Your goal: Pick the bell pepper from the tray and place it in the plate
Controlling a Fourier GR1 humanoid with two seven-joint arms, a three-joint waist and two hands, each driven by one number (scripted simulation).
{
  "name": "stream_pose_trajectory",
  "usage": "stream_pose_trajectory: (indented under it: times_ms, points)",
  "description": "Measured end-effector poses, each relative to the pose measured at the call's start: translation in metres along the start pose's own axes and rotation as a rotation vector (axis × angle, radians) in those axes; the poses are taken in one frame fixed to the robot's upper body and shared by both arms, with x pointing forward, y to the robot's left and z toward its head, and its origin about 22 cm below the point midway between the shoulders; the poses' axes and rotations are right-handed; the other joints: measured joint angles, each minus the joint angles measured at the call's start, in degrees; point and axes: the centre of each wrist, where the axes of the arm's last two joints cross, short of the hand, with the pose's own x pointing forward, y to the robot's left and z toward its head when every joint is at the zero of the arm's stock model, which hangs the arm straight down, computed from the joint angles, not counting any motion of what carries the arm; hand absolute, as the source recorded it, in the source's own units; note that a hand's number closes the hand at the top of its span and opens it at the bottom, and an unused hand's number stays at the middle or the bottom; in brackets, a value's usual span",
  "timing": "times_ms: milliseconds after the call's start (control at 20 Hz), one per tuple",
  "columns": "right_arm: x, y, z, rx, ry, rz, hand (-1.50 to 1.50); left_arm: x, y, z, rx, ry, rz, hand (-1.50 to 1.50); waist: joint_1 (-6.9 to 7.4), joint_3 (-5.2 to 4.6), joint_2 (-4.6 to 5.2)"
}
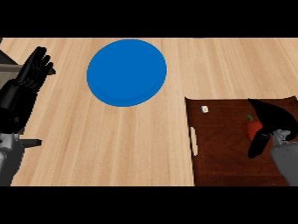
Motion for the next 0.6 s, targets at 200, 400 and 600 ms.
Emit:
stream_pose_trajectory:
  times_ms: [200, 400, 600]
  points:
    - [0.003, 0.019, -0.016, 0.018, 0.021, 0.009, -1.50, 0.000, -0.002, -0.003, 0.007, 0.002, 0.003, 0.00, 0.04, 0.00, 0.03]
    - [0.000, 0.029, -0.027, 0.022, 0.053, 0.026, -1.50, -0.007, -0.001, -0.003, 0.006, 0.002, 0.000, 0.00, 0.05, 0.00, 0.03]
    - [-0.007, 0.030, -0.034, -0.056, 0.012, 0.011, 1.50, 0.000, -0.002, -0.005, 0.001, -0.003, 0.000, 0.00, 0.08, -0.27, -0.14]
